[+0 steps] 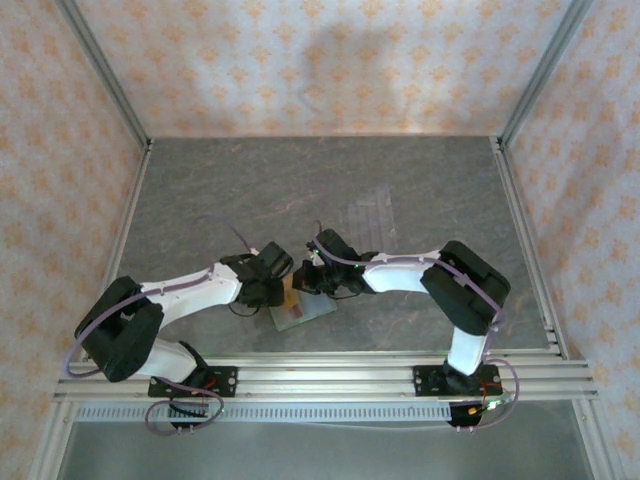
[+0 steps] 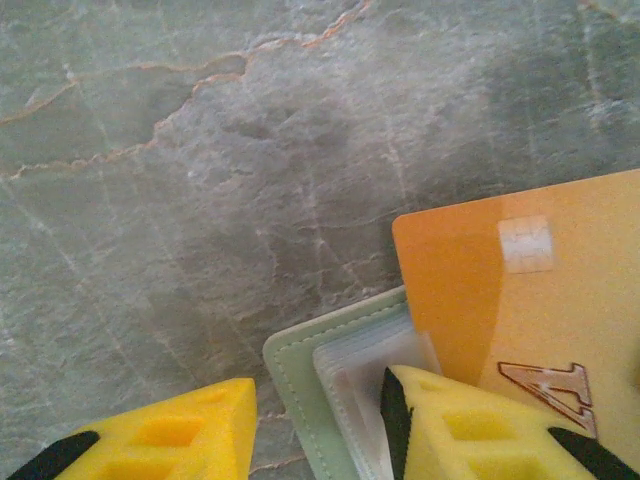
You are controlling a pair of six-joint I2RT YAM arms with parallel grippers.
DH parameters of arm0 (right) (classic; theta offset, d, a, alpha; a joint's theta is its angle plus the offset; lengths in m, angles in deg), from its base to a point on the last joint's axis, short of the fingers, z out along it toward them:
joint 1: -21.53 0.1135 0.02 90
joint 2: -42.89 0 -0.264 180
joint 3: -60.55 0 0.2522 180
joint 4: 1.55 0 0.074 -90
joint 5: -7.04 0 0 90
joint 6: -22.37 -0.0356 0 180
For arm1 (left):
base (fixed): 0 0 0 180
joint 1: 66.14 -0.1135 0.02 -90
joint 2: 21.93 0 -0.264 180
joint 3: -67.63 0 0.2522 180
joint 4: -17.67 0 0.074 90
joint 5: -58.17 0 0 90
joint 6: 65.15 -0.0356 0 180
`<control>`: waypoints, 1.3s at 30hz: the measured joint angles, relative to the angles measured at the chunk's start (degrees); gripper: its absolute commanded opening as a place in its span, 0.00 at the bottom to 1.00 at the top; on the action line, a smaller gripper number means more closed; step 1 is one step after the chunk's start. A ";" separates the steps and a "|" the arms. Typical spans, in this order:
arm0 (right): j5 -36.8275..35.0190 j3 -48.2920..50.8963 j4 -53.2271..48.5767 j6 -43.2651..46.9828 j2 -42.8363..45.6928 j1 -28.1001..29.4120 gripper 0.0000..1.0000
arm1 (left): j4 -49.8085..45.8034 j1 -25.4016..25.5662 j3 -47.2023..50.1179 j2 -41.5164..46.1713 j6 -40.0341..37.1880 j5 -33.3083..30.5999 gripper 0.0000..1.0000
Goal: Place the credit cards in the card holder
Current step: Flip over the card slot on the card holder, then flip over the card slot in the card holder.
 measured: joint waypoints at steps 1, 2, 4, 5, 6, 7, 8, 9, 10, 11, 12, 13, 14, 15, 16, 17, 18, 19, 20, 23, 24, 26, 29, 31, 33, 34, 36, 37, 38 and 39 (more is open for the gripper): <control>0.02 -0.02 -0.28 0.24 0.00 -0.02 0.00 | 0.52 0.00 0.22 -0.02 0.13 0.00 0.36; 0.04 -0.15 -0.74 0.42 0.00 -0.13 0.00 | 1.01 0.00 0.42 0.00 0.15 0.00 0.35; 0.07 -0.59 -1.57 0.85 0.00 -0.13 0.00 | 1.84 0.00 0.76 0.00 0.15 0.00 0.33; 0.04 -0.85 -1.86 1.09 0.02 -0.15 0.00 | 2.16 0.00 0.87 0.00 0.17 0.00 0.33; 0.00 -0.96 -2.08 1.29 0.11 -0.17 0.00 | 2.49 0.00 1.03 0.07 0.17 0.00 0.33; -0.22 -0.98 -2.38 1.51 0.35 -0.24 0.00 | 2.82 0.00 1.27 0.24 0.17 0.00 0.33; -0.44 -0.96 -2.89 1.68 0.79 -0.37 0.00 | 3.15 0.00 1.60 0.55 0.17 0.00 0.33; -0.76 -0.94 -3.39 1.95 1.46 -0.66 0.00 | 3.54 0.00 2.01 0.94 0.20 -0.02 0.33; -1.09 -0.87 -3.89 2.21 2.36 -1.05 0.00 | 3.78 0.00 2.29 1.16 0.17 0.00 0.32; -1.60 -0.85 -4.63 2.62 3.48 -1.62 0.00 | 4.07 0.00 2.49 1.27 0.17 0.00 0.32; -2.43 -0.85 -5.42 3.26 4.74 -2.23 0.00 | 4.39 0.00 2.62 1.29 0.20 0.00 0.32; -3.28 -0.90 -6.23 4.00 5.95 -2.75 0.00 | 4.59 0.00 2.67 1.29 0.17 0.02 0.32; -4.57 -1.14 -7.67 4.96 7.19 -3.28 0.00 | 4.72 0.00 2.71 1.27 0.17 0.02 0.32; -5.53 -1.46 -8.94 5.79 7.96 -3.63 0.00 | 4.87 0.00 2.75 1.22 0.17 0.04 0.32; -6.91 -2.14 -10.67 6.88 8.52 -3.91 0.00 | 5.03 0.00 2.80 1.22 0.17 0.04 0.32; -8.26 -3.06 -12.52 8.02 8.70 -4.02 0.00 | 5.22 0.00 2.89 1.22 0.17 0.04 0.32; -9.31 -3.78 -13.90 8.92 8.70 -4.02 0.00 | 5.38 0.00 2.95 1.22 0.17 0.04 0.32; -10.43 -4.39 -15.45 9.92 8.68 -4.02 0.00 | 5.46 0.00 2.99 1.22 0.17 0.04 0.32; -11.32 -4.72 -16.85 10.75 8.68 -4.02 0.00 | 5.53 0.00 3.02 1.22 0.17 0.04 0.32; -13.94 -5.07 -20.65 12.92 8.66 -4.02 0.00 | 5.64 0.00 3.02 1.22 0.17 0.04 0.32; -14.64 -5.07 -21.79 13.53 8.66 -4.02 0.00 | 5.66 0.00 3.04 1.22 0.17 0.04 0.32; -15.89 -5.07 -23.52 14.38 8.55 -4.02 0.00 | 5.75 0.00 3.06 1.22 0.17 0.02 0.32; -17.05 -5.07 -25.00 15.17 8.17 -3.96 0.00 | 5.92 0.00 3.13 1.22 0.17 0.04 0.32; -17.90 -5.07 -25.70 15.61 7.82 -3.85 0.00 | 5.92 0.00 3.13 1.22 0.17 0.02 0.32; -19.12 -5.07 -26.27 16.17 7.63 -3.37 0.00 | 5.97 0.00 3.13 1.18 0.17 0.04 0.31; -19.58 -5.07 -26.36 16.39 7.63 -3.19 0.00 | 6.03 0.00 3.13 1.11 0.17 0.04 0.31; -20.68 -5.09 -26.53 16.65 7.65 -2.78 0.00 | 6.10 0.00 3.13 1.07 0.17 0.04 0.31; -21.03 -5.09 -26.62 16.81 7.65 -2.71 0.00 | 6.10 0.00 3.13 1.07 0.17 0.04 0.31; -21.35 -5.14 -26.80 17.03 7.65 -2.60 0.00 | 6.10 0.00 3.13 1.07 0.17 0.04 0.31; -21.70 -5.22 -27.12 17.22 7.65 -2.60 0.00 | 6.10 0.00 3.13 1.05 0.17 0.02 0.31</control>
